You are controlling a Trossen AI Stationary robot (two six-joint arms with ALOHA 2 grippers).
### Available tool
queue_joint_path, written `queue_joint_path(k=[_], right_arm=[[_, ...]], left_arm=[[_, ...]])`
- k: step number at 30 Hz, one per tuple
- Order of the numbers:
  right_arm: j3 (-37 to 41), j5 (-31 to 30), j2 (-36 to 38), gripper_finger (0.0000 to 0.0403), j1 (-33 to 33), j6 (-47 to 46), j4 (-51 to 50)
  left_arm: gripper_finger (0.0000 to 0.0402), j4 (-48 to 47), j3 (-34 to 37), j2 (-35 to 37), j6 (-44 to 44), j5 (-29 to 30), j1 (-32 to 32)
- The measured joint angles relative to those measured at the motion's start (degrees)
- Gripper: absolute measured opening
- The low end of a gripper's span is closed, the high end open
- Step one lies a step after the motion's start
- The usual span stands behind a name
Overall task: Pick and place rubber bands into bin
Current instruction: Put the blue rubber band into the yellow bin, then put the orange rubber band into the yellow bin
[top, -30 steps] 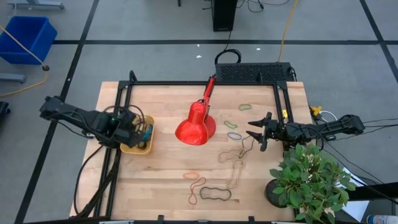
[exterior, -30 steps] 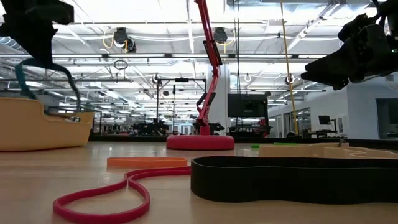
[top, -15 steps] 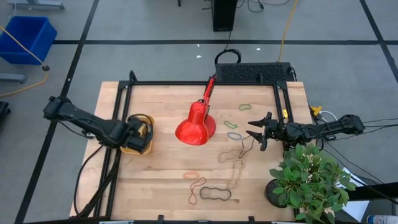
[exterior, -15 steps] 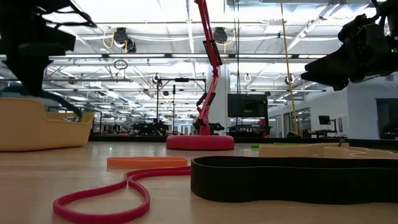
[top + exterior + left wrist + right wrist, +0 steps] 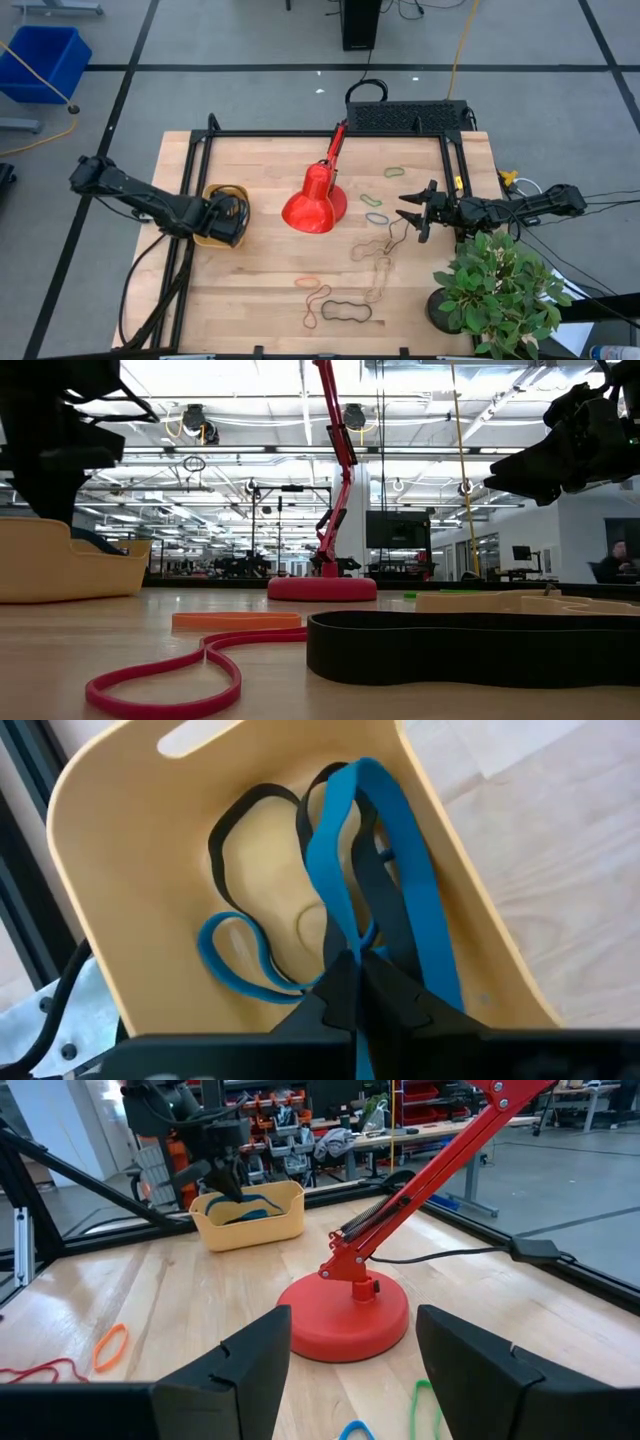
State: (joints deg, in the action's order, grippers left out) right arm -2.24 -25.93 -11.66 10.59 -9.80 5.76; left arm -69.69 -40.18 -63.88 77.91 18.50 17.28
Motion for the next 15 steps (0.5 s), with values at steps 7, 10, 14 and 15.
queue_joint_path(k=[7,10,14,15], right_arm=[[0.0,0.0,0.0,0.021,0.0,0.0,0.0],[0.0,0.1,0.0,0.021,0.0,0.0,0.0],[0.0,0.1,0.0,0.021,0.0,0.0,0.0],[0.0,0.1,0.0,0.021,0.0,0.0,0.0]], left_arm=[[0.0052,0.0,0.0,0.0,-2.1,0.0,-0.7],[0.0074,0.0,0.0,0.0,-2.4,-0.1,-0.7],[0.0102,0.0,0.0,0.0,-2.3,-0.8,-0.7],[0.0112,0.1,0.0,0.0,-2.4,-1.0,-0.7]])
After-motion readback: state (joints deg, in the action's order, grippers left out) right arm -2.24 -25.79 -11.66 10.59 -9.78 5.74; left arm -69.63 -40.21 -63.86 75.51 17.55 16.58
